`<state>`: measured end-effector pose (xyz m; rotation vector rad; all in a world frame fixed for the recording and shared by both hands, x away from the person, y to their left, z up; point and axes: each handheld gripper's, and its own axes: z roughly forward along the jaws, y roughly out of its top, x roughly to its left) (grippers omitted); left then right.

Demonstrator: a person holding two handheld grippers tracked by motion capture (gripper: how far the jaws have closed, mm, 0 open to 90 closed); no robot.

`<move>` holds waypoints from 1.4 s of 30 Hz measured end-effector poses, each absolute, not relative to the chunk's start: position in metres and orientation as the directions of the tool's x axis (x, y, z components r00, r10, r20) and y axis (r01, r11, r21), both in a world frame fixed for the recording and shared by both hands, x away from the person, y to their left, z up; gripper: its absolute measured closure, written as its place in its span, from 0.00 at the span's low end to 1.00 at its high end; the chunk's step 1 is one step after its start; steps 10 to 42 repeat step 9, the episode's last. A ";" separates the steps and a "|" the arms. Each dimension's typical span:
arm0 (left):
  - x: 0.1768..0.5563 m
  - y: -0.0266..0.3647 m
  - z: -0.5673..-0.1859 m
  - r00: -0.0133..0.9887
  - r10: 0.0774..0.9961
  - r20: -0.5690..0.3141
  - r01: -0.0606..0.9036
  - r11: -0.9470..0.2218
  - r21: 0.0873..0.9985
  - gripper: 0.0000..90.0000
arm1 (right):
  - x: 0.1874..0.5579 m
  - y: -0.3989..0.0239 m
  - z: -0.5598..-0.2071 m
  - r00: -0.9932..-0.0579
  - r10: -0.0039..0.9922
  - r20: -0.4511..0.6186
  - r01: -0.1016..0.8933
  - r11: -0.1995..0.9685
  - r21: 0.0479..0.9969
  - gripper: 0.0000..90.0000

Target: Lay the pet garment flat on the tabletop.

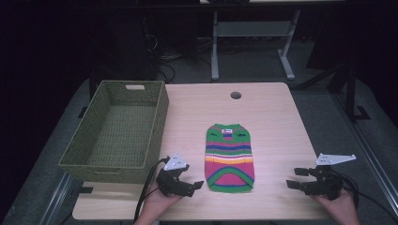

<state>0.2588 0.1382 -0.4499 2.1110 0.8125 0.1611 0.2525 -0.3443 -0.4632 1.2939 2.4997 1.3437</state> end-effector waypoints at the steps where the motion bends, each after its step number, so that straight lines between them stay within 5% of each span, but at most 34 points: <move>1: 0.257 0.139 -0.450 0.782 0.601 -0.166 0.491 -0.429 0.758 0.19 | 0.250 -0.345 -0.464 -0.654 0.678 0.335 0.653 0.282 0.702 0.27; 42: 0.250 0.140 -0.448 0.778 0.597 -0.199 0.486 -0.369 0.793 0.19 | 0.234 -0.345 -0.464 -0.634 0.695 0.338 0.642 0.230 0.731 0.26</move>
